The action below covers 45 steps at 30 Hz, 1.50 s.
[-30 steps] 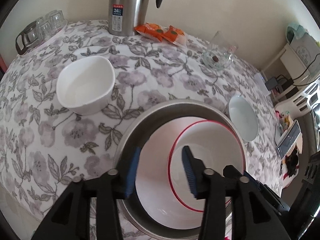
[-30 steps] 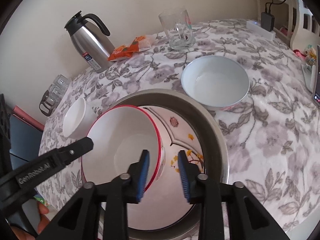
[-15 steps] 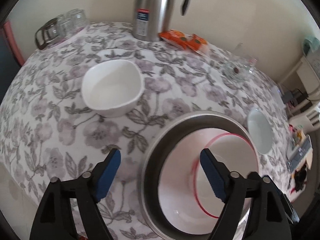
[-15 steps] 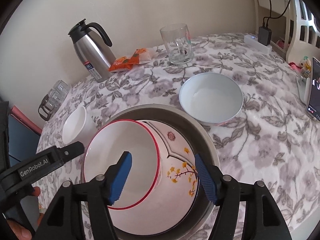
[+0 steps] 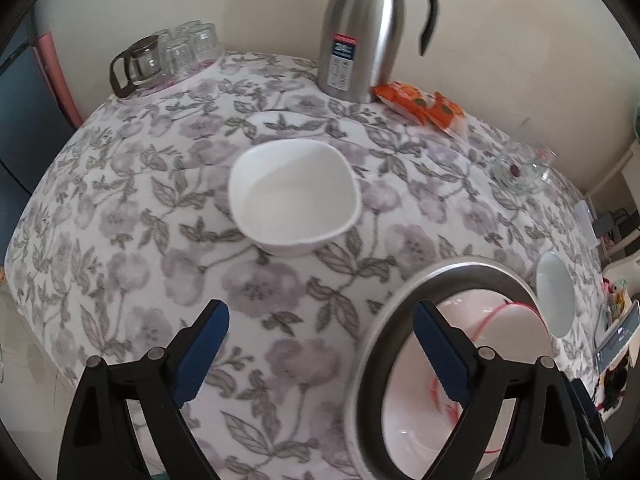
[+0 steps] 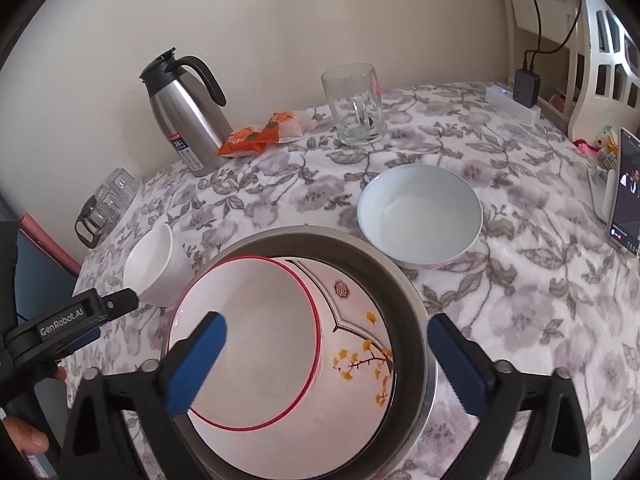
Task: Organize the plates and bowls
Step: 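Open both grippers and raise them off the bowl rim, then move the right gripper toward the small white square bowl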
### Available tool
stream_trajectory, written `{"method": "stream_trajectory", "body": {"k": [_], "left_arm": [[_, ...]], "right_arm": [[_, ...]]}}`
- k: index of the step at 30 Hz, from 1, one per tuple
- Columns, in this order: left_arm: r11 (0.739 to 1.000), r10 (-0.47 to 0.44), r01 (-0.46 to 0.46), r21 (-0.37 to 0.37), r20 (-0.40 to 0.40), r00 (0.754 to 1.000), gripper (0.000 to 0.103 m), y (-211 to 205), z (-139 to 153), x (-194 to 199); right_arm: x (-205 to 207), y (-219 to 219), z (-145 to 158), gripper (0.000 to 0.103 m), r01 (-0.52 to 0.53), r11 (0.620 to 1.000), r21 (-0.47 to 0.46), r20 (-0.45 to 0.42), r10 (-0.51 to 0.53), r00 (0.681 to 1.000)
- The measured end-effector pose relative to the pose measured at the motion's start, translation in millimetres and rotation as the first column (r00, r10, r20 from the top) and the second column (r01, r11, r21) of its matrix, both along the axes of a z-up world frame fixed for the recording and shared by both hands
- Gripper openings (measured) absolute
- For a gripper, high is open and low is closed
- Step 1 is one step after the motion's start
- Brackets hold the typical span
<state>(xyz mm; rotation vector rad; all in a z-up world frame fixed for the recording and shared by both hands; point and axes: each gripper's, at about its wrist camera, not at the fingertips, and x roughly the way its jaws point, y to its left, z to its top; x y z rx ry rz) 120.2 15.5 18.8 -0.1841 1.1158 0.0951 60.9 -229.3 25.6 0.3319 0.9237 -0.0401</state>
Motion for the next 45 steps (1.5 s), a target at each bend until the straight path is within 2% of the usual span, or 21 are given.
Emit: {"method": "stream_trajectory", "body": {"k": [5,10,14,20,24,34,41,45], "left_arm": [[0.997,0.075,-0.074,-0.009,0.024,0.997,0.094,29.3,3.7,2.0],[0.990,0.135,-0.136,0.040,0.027,0.991,0.094,56.9,2.1,5.0],[0.981,0.189,-0.190,0.042,0.021,0.982,0.094,84.2,-0.7,6.1],[0.962,0.270,-0.271,0.044,0.027,0.963,0.094,120.9,1.1,4.7],[0.950,0.311,-0.312,0.016,0.029,0.950,0.094,140.5,1.9,2.6],[0.932,0.361,-0.360,-0.036,0.040,0.932,0.094,168.1,4.1,-1.3],[0.932,0.360,-0.358,-0.059,0.039,0.932,0.094,177.3,5.1,1.5],[0.923,0.380,-0.375,-0.084,0.059,0.923,0.094,185.6,10.3,1.2]], "right_arm": [[1.8,3.9,1.7,0.103,0.000,1.000,-0.017,0.012,0.000,1.000],[3.2,9.0,8.7,0.103,0.006,1.000,-0.027,0.041,-0.005,0.999],[4.5,20.6,23.7,0.103,-0.013,0.998,-0.057,0.103,0.019,0.995],[5.4,53.1,42.0,0.103,-0.093,0.991,-0.100,0.187,0.110,0.976],[5.3,83.4,48.1,0.103,-0.180,0.976,-0.123,0.222,0.204,0.953],[16.9,124.2,44.0,0.103,-0.257,0.964,-0.064,0.219,0.265,0.939],[26.2,141.7,40.2,0.103,-0.277,0.960,-0.029,0.208,0.277,0.938],[29.5,151.2,37.5,0.103,-0.294,0.956,-0.019,0.201,0.292,0.935]]}}
